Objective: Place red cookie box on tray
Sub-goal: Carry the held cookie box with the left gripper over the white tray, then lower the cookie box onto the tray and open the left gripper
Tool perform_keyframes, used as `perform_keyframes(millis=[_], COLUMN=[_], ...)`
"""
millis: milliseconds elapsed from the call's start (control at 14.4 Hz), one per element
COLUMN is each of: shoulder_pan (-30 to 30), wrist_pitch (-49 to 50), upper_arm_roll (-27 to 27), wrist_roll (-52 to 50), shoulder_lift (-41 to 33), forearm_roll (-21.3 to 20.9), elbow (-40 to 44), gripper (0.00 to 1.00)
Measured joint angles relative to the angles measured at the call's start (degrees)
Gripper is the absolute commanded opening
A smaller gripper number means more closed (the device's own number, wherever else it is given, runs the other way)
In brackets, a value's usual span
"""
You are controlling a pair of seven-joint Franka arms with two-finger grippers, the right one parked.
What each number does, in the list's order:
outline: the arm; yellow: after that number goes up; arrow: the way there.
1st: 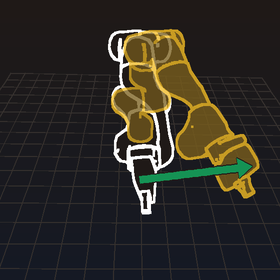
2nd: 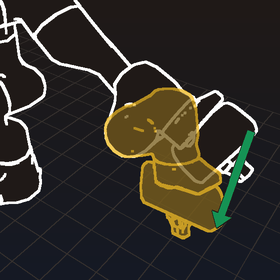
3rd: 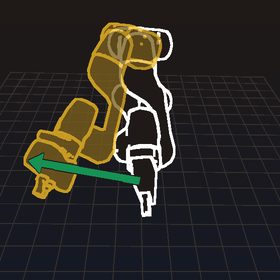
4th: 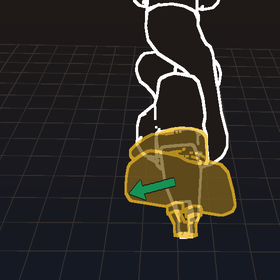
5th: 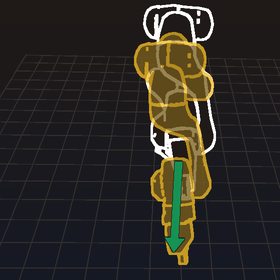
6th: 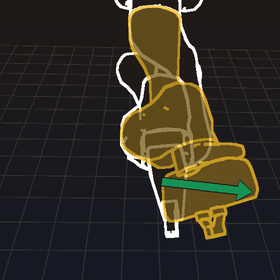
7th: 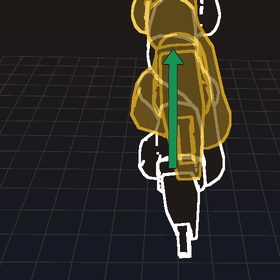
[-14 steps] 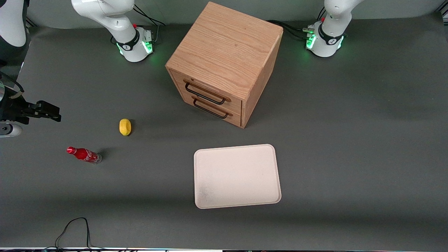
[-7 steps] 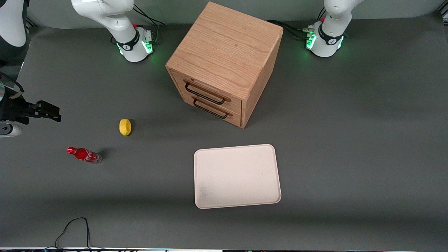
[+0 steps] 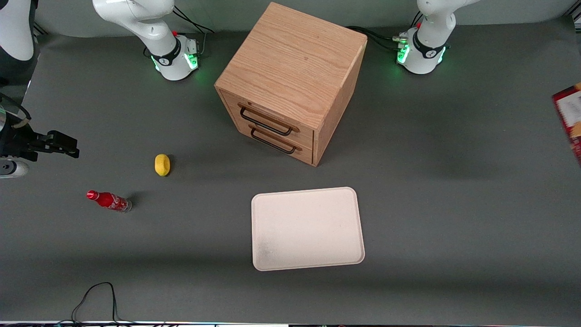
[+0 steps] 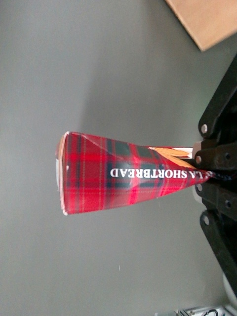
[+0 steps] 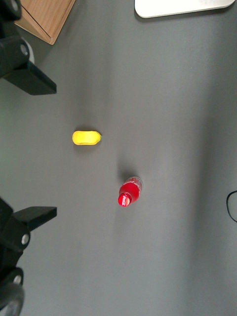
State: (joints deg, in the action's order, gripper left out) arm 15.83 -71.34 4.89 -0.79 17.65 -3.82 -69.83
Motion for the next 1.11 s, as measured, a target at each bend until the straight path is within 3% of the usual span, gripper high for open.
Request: perform_keyframes(millis=[209, 627, 1114], shoulder_pan=[-9.0, -22.3, -30.8], wrist_pitch=[-1.4, -17.8, -35.4], upper_arm_roll=[2.2, 9.1, 10.2], wrist_roll=[-14.0, -31.5, -37.4], shoulder_lift=[1.5, 13.3, 28.3], forearm_roll=[3.5, 4.0, 4.0], elbow=[0.1, 2.9, 4.9], gripper=[0.0, 0.0, 0.0])
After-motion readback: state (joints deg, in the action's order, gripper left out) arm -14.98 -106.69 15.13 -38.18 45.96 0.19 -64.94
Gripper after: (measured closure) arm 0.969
